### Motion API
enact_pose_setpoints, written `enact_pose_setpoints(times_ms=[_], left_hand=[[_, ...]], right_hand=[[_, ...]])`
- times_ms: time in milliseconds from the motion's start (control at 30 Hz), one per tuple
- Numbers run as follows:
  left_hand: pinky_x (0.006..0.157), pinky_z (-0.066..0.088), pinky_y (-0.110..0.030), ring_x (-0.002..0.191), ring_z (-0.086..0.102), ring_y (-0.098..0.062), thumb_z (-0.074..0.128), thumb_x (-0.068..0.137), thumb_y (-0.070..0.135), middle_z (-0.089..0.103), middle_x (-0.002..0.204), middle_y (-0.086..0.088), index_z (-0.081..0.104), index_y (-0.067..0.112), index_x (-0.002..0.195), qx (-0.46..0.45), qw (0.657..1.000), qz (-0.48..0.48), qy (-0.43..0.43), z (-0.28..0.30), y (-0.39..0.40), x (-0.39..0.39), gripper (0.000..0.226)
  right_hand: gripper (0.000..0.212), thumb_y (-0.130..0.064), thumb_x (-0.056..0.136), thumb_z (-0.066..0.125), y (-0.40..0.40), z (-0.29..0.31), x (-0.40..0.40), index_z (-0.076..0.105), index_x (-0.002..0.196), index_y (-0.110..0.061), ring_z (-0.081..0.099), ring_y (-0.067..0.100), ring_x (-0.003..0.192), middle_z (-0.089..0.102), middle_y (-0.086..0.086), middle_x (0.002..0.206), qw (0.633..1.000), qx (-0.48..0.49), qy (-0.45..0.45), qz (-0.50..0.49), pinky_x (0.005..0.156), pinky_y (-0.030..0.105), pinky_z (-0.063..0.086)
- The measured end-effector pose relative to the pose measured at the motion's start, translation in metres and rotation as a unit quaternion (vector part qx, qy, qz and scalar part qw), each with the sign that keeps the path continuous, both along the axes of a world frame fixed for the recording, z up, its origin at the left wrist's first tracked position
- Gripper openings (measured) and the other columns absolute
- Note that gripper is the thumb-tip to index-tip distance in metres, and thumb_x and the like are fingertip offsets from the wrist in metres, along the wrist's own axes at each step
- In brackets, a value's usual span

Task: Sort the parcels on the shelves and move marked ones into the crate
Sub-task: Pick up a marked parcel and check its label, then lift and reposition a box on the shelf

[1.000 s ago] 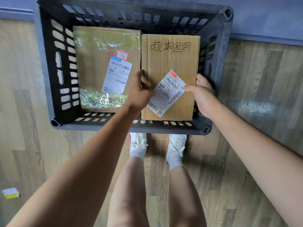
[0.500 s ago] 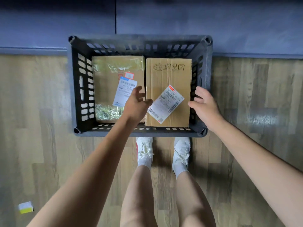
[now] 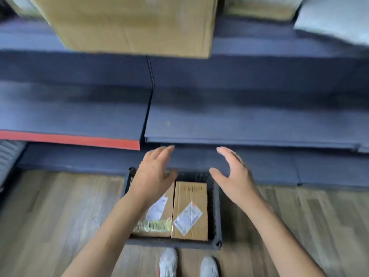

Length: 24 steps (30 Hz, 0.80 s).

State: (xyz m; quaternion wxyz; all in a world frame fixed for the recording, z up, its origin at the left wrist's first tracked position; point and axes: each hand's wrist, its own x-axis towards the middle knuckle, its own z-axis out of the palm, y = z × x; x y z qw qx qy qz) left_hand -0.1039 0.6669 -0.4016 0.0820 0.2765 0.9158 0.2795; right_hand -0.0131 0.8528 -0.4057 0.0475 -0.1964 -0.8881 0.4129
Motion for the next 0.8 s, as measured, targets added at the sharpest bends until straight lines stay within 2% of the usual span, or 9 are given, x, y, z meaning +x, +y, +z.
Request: enact_pose_setpoints(times_ms=[100,200,400,467,567,633,733,800], left_hand=[[0.103,0.026,-0.028,0.125,0.040,-0.029,0.061,0.083,0.010,0.048,0.137,-0.009,0.041,0.006,0.136,-0.016,0.998,-0.007,0.055,0.055,0.001,0.000,0.057],[0.103,0.030,-0.030,0.127,0.038,-0.026,0.058,0.086,0.014,0.045,0.140,-0.004,0.038,0.010,0.138,-0.015,0.994,0.011,0.110,0.108,-0.001,0.002,0.056],[0.100,0.034,-0.034,0.125,0.041,-0.026,0.056,0.087,0.020,0.047,0.137,-0.003,0.037,0.014,0.140,-0.046,0.967,0.083,0.238,0.206,-0.026,0.014,0.057],[0.099,0.035,-0.034,0.124,0.042,-0.026,0.056,0.087,0.023,0.048,0.136,-0.002,0.039,0.015,0.139,-0.067,0.956,0.128,0.254,0.231,-0.043,0.019,0.055],[0.096,0.038,-0.036,0.121,0.047,-0.027,0.058,0.087,0.023,0.051,0.133,-0.002,0.044,0.015,0.136,-0.091,0.943,0.169,0.271,0.257,-0.074,0.024,0.052],[0.096,0.038,-0.034,0.121,0.046,-0.024,0.055,0.088,0.026,0.049,0.134,0.001,0.042,0.018,0.137,-0.122,0.935,0.186,0.275,0.271,-0.094,0.028,0.052],[0.097,0.035,-0.029,0.124,0.042,-0.018,0.047,0.091,0.033,0.044,0.138,0.008,0.035,0.023,0.141,-0.175,0.920,0.204,0.287,0.291,-0.125,0.032,0.052],[0.097,0.036,-0.033,0.122,0.044,-0.021,0.050,0.090,0.031,0.047,0.136,0.005,0.038,0.021,0.139,-0.174,0.913,0.218,0.297,0.303,-0.147,0.035,0.052]], right_hand=[[0.054,-0.019,0.086,0.060,0.008,0.064,-0.002,0.042,0.137,-0.016,0.031,0.009,0.135,0.034,-0.004,0.148,0.996,0.068,0.042,0.042,0.100,0.008,0.016],[0.057,-0.023,0.087,0.058,0.013,0.118,-0.006,0.037,0.140,-0.017,0.025,0.010,0.138,0.028,-0.004,0.151,0.984,0.134,0.079,0.087,0.102,0.008,0.010],[0.060,-0.033,0.090,0.052,0.008,0.213,-0.018,0.028,0.144,-0.024,0.010,0.001,0.139,0.019,-0.011,0.153,0.945,0.217,0.150,0.195,0.106,0.010,0.005],[0.059,-0.034,0.090,0.051,-0.002,0.236,-0.026,0.029,0.144,-0.026,0.007,-0.006,0.137,0.019,-0.013,0.153,0.929,0.229,0.184,0.227,0.105,0.006,0.003],[0.058,-0.035,0.091,0.050,-0.022,0.255,-0.038,0.026,0.144,-0.028,-0.005,-0.015,0.129,0.014,-0.017,0.153,0.909,0.236,0.212,0.270,0.097,-0.003,-0.009],[0.059,-0.035,0.091,0.048,-0.037,0.264,-0.047,0.024,0.145,-0.029,-0.006,-0.011,0.132,0.011,-0.015,0.154,0.900,0.242,0.221,0.288,0.102,0.003,-0.007],[0.060,-0.036,0.092,0.047,-0.061,0.279,-0.057,0.021,0.146,-0.028,-0.002,0.002,0.142,0.009,-0.011,0.156,0.889,0.264,0.212,0.308,0.114,0.021,0.007],[0.061,-0.035,0.092,0.046,-0.079,0.292,-0.063,0.020,0.146,-0.026,0.000,0.007,0.143,0.009,-0.008,0.156,0.877,0.288,0.197,0.329,0.115,0.026,0.010]])
